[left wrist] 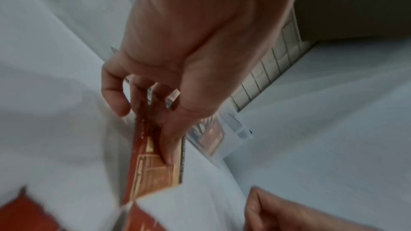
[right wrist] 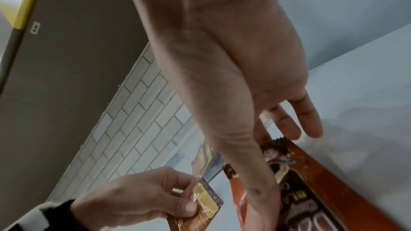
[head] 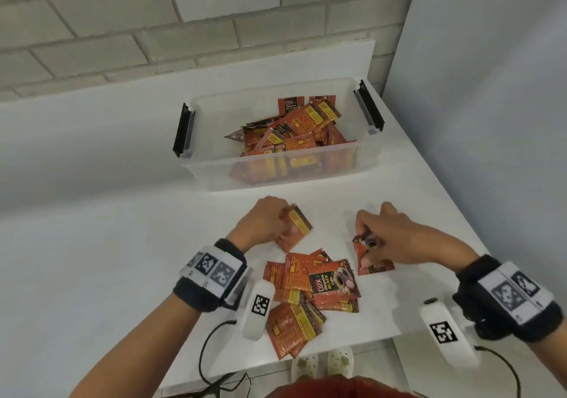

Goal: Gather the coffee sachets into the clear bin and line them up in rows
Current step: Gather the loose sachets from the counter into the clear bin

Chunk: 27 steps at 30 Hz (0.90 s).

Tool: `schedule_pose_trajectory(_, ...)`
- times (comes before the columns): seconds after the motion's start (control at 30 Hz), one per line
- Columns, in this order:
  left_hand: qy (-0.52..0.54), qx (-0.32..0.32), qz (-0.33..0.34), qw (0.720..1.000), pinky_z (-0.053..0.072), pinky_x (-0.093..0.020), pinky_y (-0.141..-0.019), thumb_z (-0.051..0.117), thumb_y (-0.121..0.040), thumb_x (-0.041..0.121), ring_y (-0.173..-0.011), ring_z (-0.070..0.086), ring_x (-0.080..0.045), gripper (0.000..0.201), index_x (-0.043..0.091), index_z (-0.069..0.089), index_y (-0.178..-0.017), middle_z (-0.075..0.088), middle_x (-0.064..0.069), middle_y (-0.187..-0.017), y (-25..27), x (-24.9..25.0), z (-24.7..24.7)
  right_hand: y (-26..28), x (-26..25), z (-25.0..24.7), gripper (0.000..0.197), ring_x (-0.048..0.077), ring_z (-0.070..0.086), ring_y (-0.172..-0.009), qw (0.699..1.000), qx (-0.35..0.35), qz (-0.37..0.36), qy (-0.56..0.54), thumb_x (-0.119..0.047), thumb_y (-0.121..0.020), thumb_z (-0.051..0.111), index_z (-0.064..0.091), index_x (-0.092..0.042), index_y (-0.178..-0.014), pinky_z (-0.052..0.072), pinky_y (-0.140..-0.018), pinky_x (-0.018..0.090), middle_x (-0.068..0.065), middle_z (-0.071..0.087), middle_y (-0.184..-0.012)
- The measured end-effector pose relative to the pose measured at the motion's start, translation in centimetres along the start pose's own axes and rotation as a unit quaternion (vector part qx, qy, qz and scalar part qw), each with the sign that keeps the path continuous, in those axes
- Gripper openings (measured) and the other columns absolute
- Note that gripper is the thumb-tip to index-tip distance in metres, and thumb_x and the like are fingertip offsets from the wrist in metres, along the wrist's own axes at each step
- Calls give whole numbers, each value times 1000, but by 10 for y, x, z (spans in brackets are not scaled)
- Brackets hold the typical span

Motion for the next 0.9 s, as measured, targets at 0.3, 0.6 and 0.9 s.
schedule_pose_trajectory(0.3, 155, -92, 43, 983, 53, -29, -84, 76, -79, 29, -89, 67, -15, 22, 16, 72, -98, 71, 1, -98, 44, -14, -41, 33, -14, -17, 43, 8, 40, -86, 983, -20, -132, -126, -38, -88, 66, 50, 2, -89, 30, -74, 7, 4, 48, -90)
schedule_pose_trajectory(0.6, 67, -72, 98, 990, 46, -20, -75, 75, -81, 25, -87, 62, -15, 15, 18, 68, -92, 68, 1, -95, 49, -12, 8, 10, -32, 29, 25, 13, 45, -96, 993, -10, -107, -44, -26, -91, 64, 52, -16, -110, 42, -78, 24, -2, 39, -108)
schedule_pose_trajectory(0.9, 286, -55, 53, 955, 55, -31, -85, 73, -80, 18, -95, 69, -19, 25, 7, 68, -101, 74, -5, -99, 53, -41, -45, 3, -11, -18, 26, 17, 70, -95, 933, -6, -95, -348, -13, -82, 74, 60, -8, -104, 56, -85, 30, 3, 74, -102)
Point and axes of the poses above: each hand's wrist, its own y-axis away from the middle knuckle, its own z-axis out of the palm, x = y × z, the point moved 1 cm from there along -y, towards the middle knuckle
